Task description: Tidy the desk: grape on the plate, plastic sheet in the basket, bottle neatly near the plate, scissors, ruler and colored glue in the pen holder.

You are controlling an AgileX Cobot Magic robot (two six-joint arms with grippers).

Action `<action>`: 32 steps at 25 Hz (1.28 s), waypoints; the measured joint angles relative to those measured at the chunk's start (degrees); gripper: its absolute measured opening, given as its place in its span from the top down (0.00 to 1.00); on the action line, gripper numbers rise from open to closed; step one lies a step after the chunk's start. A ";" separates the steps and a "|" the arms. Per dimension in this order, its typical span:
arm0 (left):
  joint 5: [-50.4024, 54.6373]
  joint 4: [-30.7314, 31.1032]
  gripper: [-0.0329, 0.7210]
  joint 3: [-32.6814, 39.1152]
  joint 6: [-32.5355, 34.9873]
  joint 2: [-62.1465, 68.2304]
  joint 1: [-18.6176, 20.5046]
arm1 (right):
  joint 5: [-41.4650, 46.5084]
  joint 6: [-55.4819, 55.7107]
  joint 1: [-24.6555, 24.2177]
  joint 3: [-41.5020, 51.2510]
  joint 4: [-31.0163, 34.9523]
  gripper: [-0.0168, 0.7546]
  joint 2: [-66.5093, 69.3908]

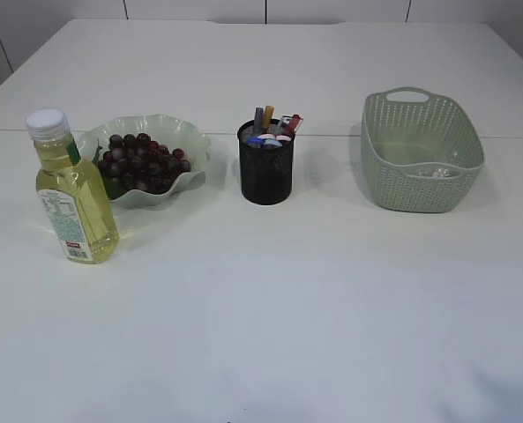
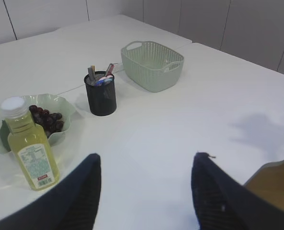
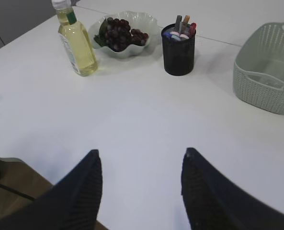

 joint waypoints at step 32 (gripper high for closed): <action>10.63 2.63 0.38 10.66 0.00 -9.59 0.00 | 10.92 -2.18 0.12 10.56 -0.91 0.43 -18.36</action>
